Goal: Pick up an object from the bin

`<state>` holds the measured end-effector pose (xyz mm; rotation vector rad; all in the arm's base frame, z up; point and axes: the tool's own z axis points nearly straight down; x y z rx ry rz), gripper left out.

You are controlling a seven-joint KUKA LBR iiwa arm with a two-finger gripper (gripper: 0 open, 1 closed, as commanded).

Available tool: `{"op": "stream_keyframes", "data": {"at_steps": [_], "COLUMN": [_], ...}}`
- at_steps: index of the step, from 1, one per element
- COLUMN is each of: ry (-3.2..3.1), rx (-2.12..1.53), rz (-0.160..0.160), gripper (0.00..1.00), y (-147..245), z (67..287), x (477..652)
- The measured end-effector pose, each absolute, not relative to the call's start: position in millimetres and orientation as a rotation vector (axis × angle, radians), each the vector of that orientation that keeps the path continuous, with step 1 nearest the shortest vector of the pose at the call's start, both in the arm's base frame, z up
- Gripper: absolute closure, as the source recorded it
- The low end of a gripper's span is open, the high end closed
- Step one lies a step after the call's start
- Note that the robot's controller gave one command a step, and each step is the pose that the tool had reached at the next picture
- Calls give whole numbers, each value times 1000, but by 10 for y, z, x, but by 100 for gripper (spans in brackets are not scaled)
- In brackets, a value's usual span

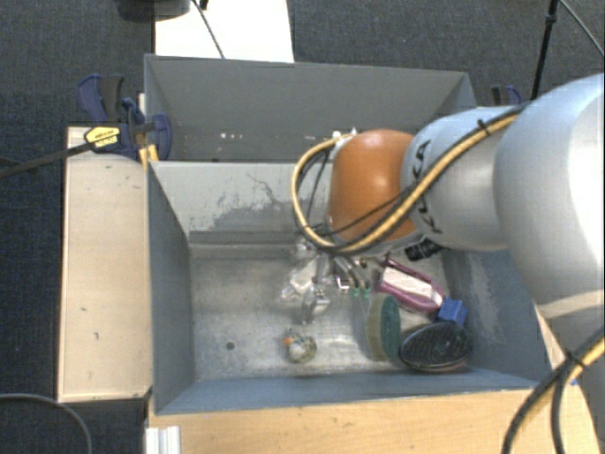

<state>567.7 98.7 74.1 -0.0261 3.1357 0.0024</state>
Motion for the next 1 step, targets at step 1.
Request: {"op": "stream_keyframes", "data": {"at_steps": [1], "ry": [3132], "rx": [-22], "rz": [4], "gripper": [100], "y": [994], "z": [752], "x": [5685]}}
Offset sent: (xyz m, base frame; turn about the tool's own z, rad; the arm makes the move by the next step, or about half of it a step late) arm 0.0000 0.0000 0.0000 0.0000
